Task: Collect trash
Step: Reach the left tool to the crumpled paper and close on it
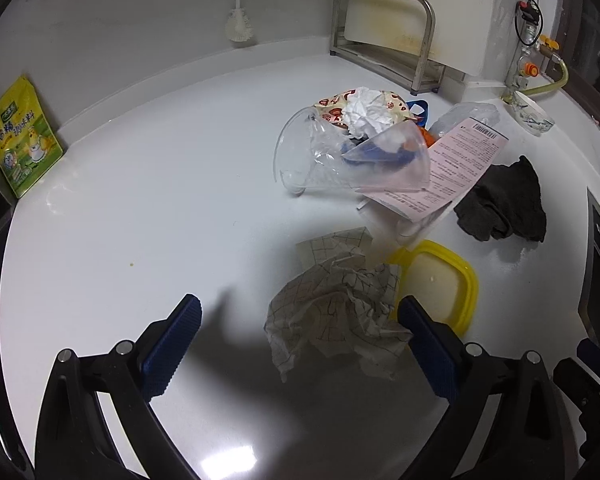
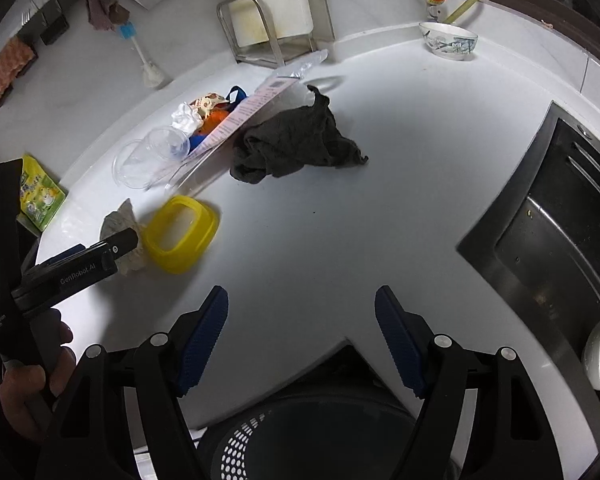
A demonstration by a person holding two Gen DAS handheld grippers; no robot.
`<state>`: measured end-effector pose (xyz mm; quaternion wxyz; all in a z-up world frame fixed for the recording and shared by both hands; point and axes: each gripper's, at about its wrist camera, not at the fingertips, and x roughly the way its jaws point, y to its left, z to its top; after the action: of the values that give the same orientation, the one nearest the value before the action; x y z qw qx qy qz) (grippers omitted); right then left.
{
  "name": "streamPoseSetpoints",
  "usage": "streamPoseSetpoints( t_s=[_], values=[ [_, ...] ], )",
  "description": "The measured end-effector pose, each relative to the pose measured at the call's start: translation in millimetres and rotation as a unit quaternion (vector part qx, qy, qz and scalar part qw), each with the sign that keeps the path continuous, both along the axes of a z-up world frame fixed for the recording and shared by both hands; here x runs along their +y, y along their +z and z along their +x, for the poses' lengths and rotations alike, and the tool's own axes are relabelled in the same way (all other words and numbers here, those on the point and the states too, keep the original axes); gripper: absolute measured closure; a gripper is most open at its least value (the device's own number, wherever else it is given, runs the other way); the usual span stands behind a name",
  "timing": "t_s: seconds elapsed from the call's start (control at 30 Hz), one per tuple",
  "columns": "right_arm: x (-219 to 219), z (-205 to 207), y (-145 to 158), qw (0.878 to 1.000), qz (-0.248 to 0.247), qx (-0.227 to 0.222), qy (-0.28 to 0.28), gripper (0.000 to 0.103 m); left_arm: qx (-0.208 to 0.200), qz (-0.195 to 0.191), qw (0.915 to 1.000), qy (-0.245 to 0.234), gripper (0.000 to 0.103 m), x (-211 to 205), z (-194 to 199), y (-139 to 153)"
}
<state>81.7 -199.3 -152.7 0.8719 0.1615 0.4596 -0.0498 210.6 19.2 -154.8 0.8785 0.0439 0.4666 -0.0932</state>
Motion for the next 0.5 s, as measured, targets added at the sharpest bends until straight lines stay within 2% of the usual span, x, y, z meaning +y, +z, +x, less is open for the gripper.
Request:
streamPoseSetpoints(
  t_s=[0.07,0.13,0.3,0.33,0.43,0.5],
  values=[
    [4,6,-1,1.000,0.000,0.000,-0.002,0.030,-0.005,-0.007,1.0000,-0.005,0.016,4,2,0],
    [11,14,-1,1.000,-0.002,-0.002,0.001,0.030,-0.002,-0.007,0.9999,-0.009,0.036,8,5,0],
    [30,31,3,0.999,0.000,-0.018,0.029,0.030,0.007,-0.004,0.9998,-0.016,0.062,21,9,-1],
    [35,36,4,0.999,0.000,-0.025,0.042,0.030,0.006,0.002,0.9999,-0.016,0.065,25,10,-1],
    [47,49,4,0.995,-0.009,-0.038,0.087,0.030,0.002,0.015,0.9998,-0.011,0.068,35,10,1],
    [53,56,2,0.992,-0.003,-0.042,0.119,0.026,-0.002,0.024,0.9997,-0.006,0.070,42,9,2]
  ],
)
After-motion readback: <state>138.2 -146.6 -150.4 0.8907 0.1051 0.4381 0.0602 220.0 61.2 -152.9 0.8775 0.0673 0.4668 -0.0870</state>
